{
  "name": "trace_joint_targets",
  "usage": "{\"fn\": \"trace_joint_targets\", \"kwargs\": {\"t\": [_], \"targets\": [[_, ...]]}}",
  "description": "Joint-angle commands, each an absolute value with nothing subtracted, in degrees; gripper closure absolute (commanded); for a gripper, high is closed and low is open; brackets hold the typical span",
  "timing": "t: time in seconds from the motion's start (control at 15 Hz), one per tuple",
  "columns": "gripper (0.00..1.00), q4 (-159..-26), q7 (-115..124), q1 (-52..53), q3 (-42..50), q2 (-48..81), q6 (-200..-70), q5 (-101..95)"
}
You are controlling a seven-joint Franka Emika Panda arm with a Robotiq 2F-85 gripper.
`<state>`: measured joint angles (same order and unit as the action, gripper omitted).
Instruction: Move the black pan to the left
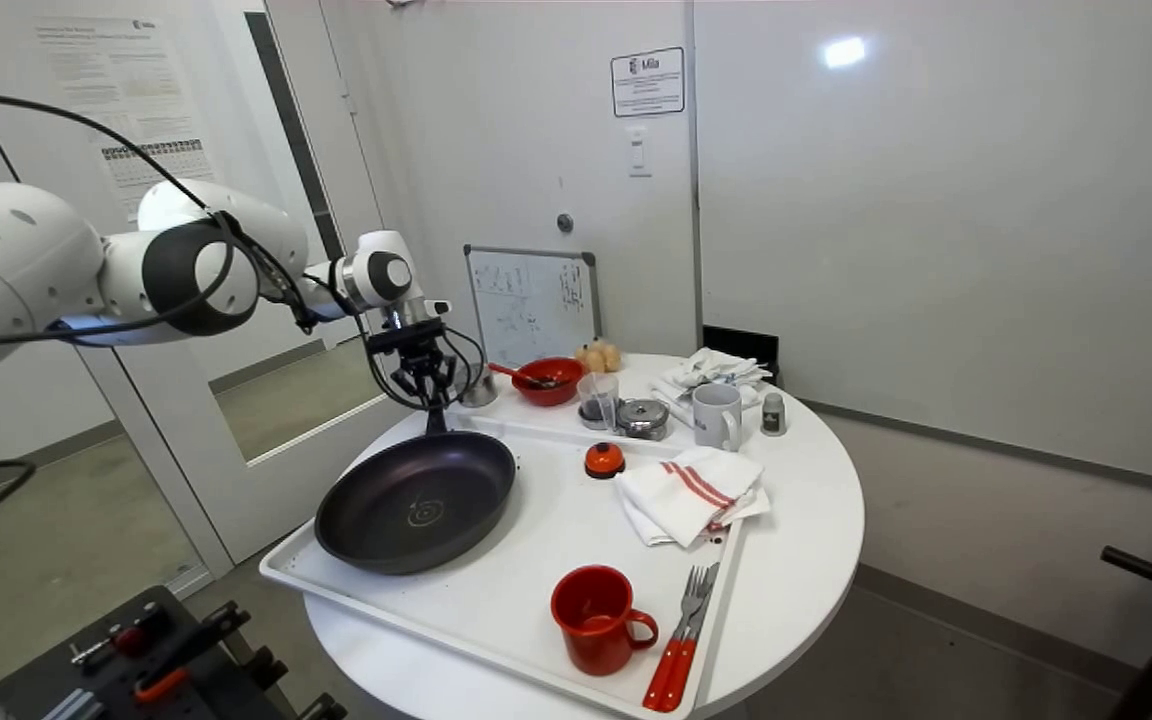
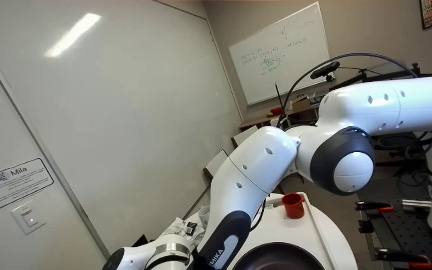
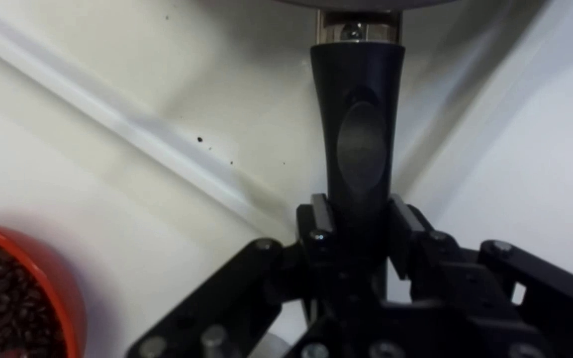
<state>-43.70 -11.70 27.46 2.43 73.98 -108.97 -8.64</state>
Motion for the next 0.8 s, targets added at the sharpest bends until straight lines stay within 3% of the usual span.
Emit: {"fn": "trace_joint_targets", "kwargs": {"t": [0.0,0.4,0.73], "targets": [[0.4,-43.5,-12.9,28.2,3.4,74.1,-107.1,-10.2],[0.0,-44.1,-13.5,28.5,3.7,74.0,-106.7,-10.9],[0.0,-44.9,-13.1,28.8,4.3,72.5,-107.1,-11.5]]}}
